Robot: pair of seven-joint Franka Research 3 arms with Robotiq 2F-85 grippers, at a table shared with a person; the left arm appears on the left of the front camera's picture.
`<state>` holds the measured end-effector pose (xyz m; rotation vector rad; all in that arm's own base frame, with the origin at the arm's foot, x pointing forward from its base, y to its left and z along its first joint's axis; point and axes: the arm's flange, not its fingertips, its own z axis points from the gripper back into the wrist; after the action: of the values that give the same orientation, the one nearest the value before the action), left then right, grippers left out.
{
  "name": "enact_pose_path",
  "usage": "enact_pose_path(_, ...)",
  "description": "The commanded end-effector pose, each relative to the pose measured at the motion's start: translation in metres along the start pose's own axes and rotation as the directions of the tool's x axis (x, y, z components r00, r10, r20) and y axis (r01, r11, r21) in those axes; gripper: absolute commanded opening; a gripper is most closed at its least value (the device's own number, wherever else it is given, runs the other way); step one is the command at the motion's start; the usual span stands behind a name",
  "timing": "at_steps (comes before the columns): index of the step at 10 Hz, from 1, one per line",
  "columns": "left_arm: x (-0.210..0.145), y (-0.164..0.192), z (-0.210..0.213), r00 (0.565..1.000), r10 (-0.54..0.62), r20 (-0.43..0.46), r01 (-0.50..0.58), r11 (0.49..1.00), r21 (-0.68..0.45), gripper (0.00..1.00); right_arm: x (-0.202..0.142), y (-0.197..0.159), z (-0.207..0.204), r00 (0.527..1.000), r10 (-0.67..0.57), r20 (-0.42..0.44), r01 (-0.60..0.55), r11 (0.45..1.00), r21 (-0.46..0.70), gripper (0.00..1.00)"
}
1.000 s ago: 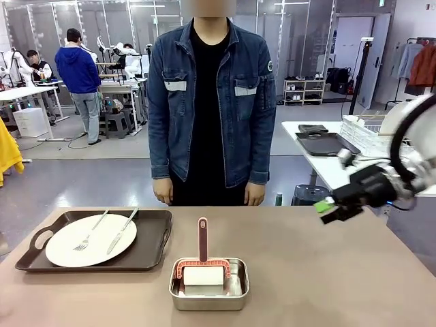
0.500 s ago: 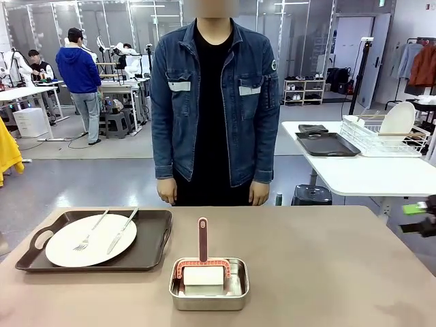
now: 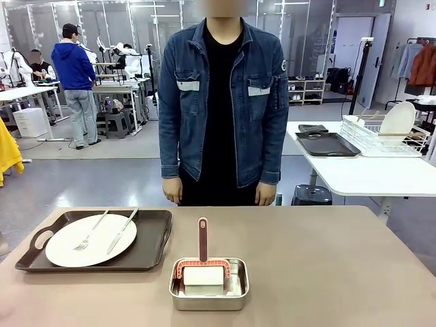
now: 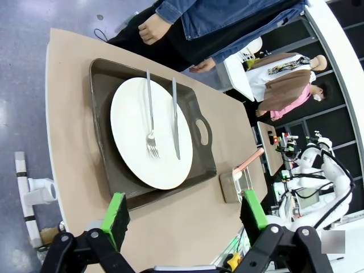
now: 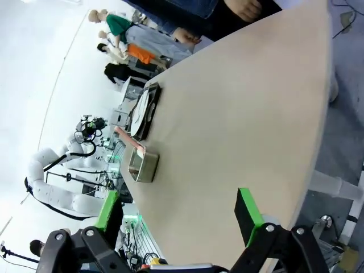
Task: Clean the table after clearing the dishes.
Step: When the right (or left) Handle tray is removed, use the right hand (or left hand) to clean the right (or left) side of the table with the Lint Roller.
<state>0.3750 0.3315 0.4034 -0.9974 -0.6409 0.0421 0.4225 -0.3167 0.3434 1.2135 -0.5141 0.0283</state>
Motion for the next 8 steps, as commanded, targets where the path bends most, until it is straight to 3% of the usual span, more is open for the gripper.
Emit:
enact_pose_path(1, -0.0024, -0.0002, 0.003, 1.0, -0.018, 0.008, 0.018, 1.0, -0.011, 1.0, -0.0018, 0.0014, -0.0091, 1.0, 0.006, -0.015, -0.005, 1.0, 0.027, 1.0)
enact_pose_path(8, -0.0024, -0.0002, 0.003, 1.0, -0.018, 0.008, 0.018, 1.0, -0.011, 1.0, -0.0018, 0.0014, -0.0091, 1.0, 0.006, -0.015, -0.005, 1.0, 0.027, 1.0)
